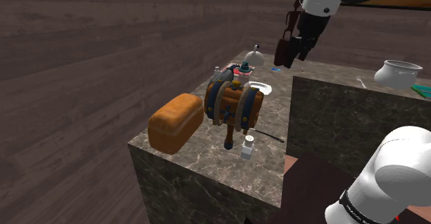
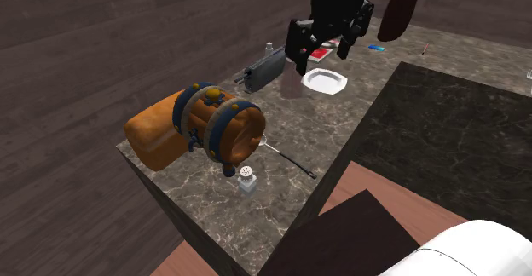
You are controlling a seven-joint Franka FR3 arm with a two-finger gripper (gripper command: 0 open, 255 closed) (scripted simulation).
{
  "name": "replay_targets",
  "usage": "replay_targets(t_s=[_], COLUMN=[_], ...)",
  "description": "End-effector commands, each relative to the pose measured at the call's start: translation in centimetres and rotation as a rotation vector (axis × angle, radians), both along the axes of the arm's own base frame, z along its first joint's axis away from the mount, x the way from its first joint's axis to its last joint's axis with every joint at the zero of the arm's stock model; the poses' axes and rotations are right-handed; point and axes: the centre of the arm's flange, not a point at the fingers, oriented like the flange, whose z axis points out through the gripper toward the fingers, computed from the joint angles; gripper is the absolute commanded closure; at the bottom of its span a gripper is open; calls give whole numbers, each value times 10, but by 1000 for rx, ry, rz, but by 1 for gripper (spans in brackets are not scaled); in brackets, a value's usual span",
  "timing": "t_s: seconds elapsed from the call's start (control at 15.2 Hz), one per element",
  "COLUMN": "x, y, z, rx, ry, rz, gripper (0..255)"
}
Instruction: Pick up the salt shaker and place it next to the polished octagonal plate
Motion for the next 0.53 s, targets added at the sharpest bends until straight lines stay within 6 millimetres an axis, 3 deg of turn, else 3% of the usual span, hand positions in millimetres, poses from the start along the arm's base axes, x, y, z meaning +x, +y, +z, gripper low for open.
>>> replay_targets(t_s=[0.0, 0.46], x=[0, 9], y=[0, 49], z=[0, -75], rx=[0, -3], ry=[0, 28], rz=[0, 133], gripper=[0, 0])
